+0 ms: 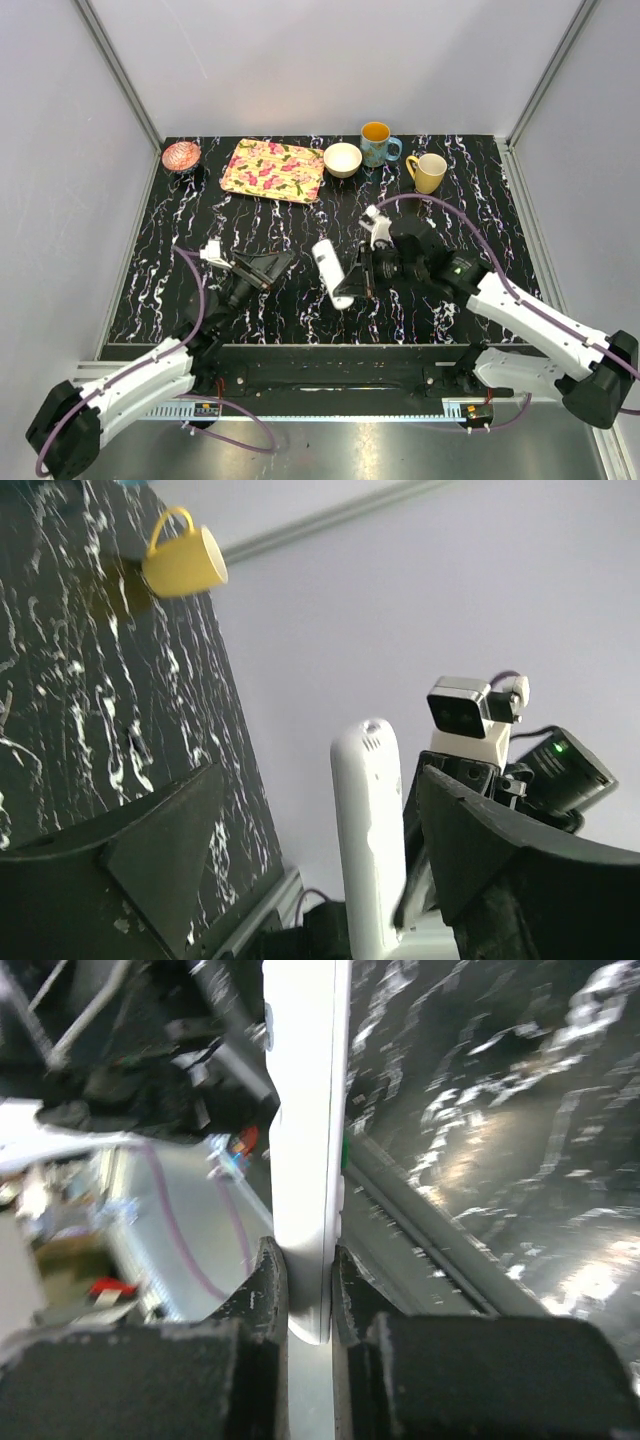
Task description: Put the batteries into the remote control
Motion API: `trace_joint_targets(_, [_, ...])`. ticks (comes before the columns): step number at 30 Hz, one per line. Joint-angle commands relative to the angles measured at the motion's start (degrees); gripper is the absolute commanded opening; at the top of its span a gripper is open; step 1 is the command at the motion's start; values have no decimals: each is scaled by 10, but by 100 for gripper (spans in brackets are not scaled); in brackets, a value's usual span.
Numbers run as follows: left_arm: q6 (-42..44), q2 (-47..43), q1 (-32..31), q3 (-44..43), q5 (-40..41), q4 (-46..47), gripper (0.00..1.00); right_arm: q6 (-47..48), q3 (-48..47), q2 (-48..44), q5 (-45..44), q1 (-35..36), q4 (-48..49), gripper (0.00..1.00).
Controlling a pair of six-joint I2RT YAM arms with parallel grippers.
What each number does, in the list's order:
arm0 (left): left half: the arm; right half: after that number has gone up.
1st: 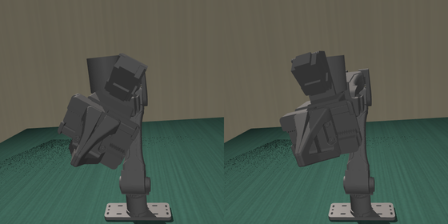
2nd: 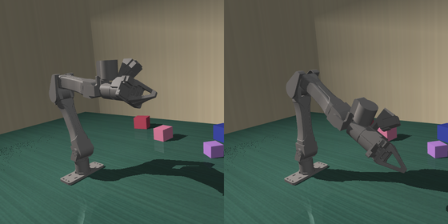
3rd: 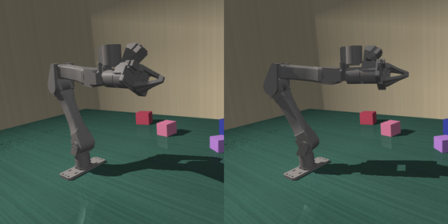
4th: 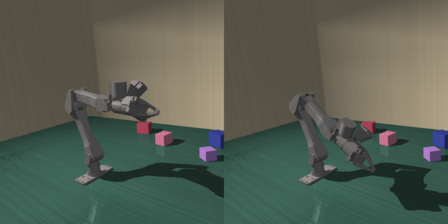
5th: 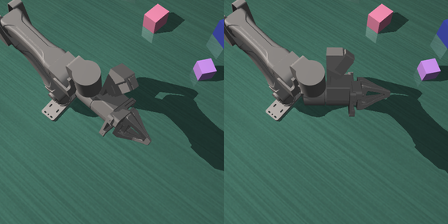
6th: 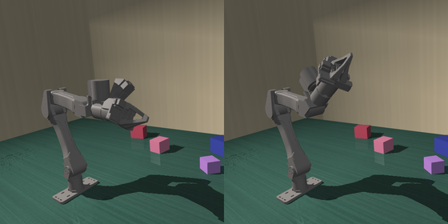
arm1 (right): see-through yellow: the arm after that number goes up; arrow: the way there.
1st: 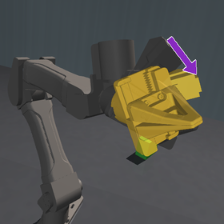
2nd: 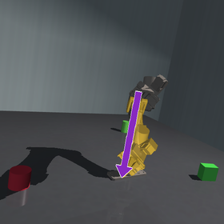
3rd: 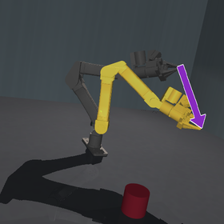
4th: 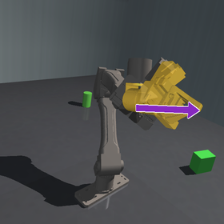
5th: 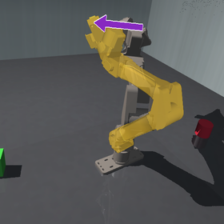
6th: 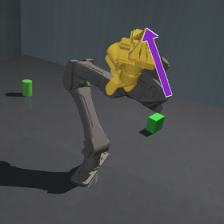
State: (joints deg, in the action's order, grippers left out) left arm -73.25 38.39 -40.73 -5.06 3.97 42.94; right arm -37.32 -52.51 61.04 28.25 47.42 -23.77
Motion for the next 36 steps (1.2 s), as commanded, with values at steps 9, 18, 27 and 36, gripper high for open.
trace_joint_targets(9, [105,-222,21,-70,114,-376,78,105,-225,214,-583,-1,-354,0])
trace_joint_targets(18, [76,-327,21,-67,109,-551,70,141,-340,457,-675,0,-328,0])
trace_joint_targets(27, [67,-402,21,-80,157,-658,70,118,-503,657,-740,1,-380,0])
trace_joint_targets(36, [67,-406,20,-112,163,-730,69,102,-600,784,-753,2,-448,0])
